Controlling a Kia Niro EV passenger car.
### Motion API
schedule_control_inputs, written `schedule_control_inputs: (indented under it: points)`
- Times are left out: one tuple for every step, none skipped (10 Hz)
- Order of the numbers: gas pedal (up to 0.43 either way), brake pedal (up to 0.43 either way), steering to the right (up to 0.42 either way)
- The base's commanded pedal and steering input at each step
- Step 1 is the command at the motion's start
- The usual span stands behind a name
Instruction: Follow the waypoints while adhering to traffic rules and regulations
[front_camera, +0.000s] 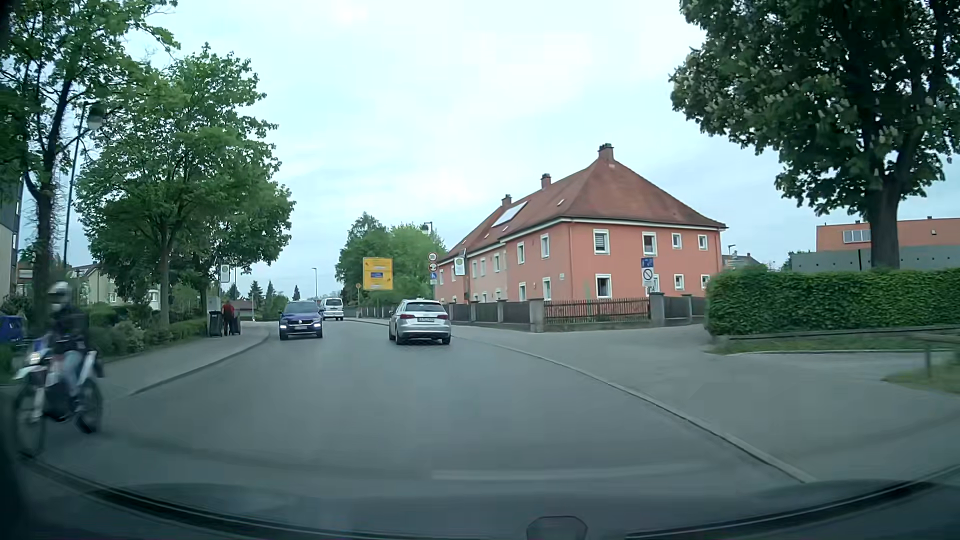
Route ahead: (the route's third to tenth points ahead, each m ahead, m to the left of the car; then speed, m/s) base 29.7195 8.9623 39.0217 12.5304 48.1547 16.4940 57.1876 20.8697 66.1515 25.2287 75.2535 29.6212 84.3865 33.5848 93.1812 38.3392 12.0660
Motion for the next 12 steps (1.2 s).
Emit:
schedule_control_inputs:
  points:
    - [0.087, 0.0, -0.061]
    - [0.087, 0.0, -0.063]
    - [0.087, 0.0, -0.064]
    - [0.118, 0.0, -0.065]
    - [0.138, 0.0, -0.065]
    - [0.138, 0.0, -0.065]
    - [0.15, 0.0, -0.065]
    - [0.15, 0.0, -0.065]
    - [0.15, 0.0, -0.065]
    - [0.15, 0.0, -0.066]
    - [0.15, 0.0, -0.067]
    - [0.15, 0.0, -0.071]
